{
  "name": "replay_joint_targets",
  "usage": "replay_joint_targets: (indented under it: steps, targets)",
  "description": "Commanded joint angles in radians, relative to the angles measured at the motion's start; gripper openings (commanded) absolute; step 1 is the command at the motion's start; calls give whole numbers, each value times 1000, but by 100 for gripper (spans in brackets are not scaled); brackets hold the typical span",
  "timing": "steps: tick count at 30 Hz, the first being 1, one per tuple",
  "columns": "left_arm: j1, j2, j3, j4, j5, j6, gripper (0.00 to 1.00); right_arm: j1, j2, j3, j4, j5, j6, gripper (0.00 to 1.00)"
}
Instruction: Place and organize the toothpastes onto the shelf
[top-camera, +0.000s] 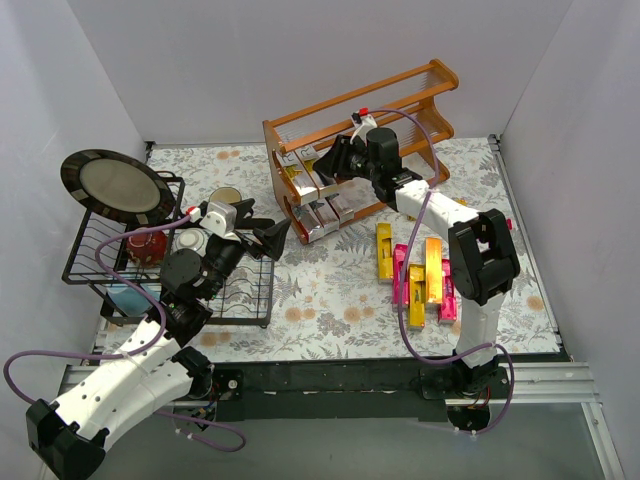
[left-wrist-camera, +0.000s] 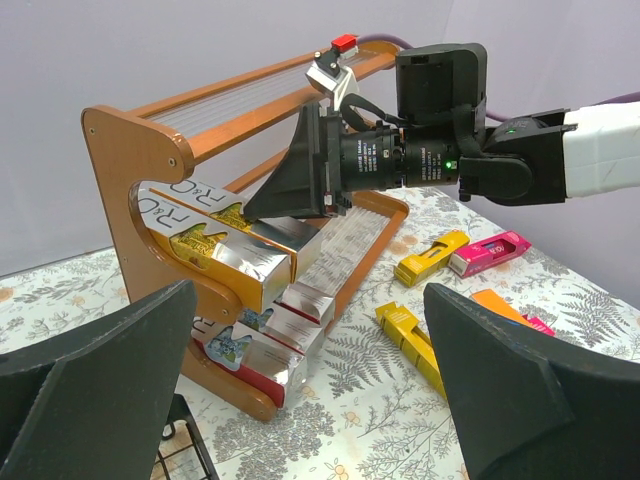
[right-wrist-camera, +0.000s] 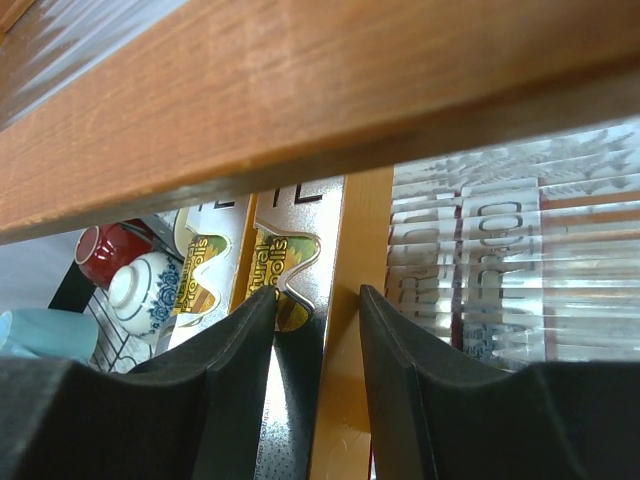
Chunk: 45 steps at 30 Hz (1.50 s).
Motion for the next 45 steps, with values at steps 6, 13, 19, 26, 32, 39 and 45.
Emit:
replay_joint_targets:
  steps: [6,13,19,26,32,39,45]
  targets:
    - [4,-11,24,-3,9,7,98,20,17,36,14,-37,-33,48]
    - [6,-14,24,-3,9,8,98,20,-35,20,-20,19,-62,66]
    - [6,-14,24,-3,12,7,98,15,-113,8,-43,72,-85,85]
    - [6,-13,25,-4,10,7,98,12,-265,-68,-119,104,-154,94]
    - [6,-14,28,-7,15,5,98,14,-504,-304,-212,263,-223,94]
    - [6,-20,33,-9,26,-13,98,9,-794,-588,-399,562,-258,96]
    - [6,-3,33,-12,33,-24,98,-9,-979,-768,-589,743,-176,95]
